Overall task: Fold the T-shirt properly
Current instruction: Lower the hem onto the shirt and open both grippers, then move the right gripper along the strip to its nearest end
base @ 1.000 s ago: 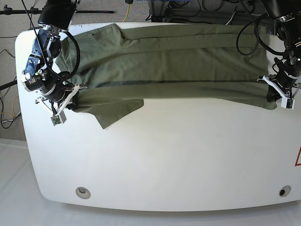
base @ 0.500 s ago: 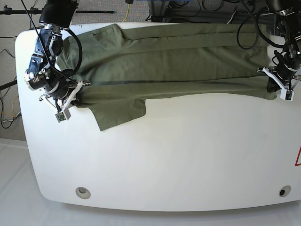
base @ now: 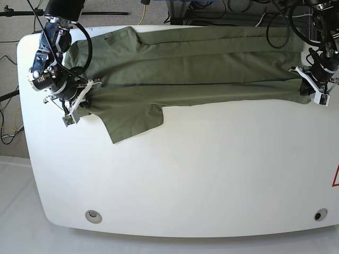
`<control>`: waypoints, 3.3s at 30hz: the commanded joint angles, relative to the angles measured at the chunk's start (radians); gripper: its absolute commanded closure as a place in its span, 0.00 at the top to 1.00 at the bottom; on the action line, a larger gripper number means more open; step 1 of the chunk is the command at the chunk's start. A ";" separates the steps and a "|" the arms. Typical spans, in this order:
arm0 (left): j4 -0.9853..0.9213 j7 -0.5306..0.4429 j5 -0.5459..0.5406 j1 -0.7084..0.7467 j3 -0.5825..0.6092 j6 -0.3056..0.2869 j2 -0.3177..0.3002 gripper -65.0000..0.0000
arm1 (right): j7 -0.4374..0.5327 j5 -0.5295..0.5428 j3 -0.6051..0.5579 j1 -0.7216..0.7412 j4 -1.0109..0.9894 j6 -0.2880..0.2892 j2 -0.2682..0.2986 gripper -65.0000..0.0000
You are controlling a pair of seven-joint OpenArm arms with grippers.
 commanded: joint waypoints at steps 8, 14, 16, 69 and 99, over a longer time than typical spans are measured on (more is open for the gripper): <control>0.014 -0.014 -0.003 0.024 -0.014 -0.004 -0.023 0.00 | -0.001 -0.003 0.019 -0.050 0.047 -0.006 0.008 0.02; 0.013 -0.021 -0.003 0.032 -0.013 -0.001 -0.024 0.04 | -0.022 -0.005 0.020 -0.057 0.048 -0.012 0.006 0.16; 0.018 -0.019 -0.004 0.030 -0.018 -0.006 -0.027 0.05 | -0.015 -0.001 0.018 -0.064 0.046 -0.012 0.006 0.25; 0.052 -0.073 0.014 -0.019 -0.053 -0.016 0.014 0.65 | 0.033 0.069 0.010 0.034 -0.066 -0.002 0.001 0.53; 0.179 -0.084 0.016 0.022 -0.015 -0.019 0.015 0.67 | 0.046 0.097 -0.042 0.194 -0.206 0.040 -0.033 0.48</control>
